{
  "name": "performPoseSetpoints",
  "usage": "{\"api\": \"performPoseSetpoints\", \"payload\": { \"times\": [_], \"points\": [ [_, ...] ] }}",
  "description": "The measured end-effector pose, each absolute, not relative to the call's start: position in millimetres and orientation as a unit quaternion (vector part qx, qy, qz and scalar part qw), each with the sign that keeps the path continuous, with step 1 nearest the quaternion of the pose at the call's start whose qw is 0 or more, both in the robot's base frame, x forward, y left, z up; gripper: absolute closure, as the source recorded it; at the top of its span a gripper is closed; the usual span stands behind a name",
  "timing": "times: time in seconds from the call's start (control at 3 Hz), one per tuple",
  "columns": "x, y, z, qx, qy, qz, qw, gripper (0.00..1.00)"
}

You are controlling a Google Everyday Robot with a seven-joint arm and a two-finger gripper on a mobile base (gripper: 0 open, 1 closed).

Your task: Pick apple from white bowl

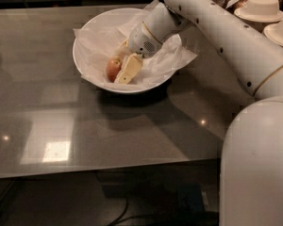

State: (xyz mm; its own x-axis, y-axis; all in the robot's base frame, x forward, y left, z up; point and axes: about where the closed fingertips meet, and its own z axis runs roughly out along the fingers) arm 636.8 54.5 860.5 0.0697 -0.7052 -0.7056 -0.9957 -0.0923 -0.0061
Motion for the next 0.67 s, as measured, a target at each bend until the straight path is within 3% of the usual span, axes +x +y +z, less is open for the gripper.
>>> {"api": "performPoseSetpoints", "payload": {
  "times": [0.33,0.67],
  "points": [
    [639.1,60.3,850.0,-0.686,0.625,0.282,0.243,0.3],
    [641.6,61.1,843.2,-0.682,0.632,0.284,0.236,0.49]
  ]
}}
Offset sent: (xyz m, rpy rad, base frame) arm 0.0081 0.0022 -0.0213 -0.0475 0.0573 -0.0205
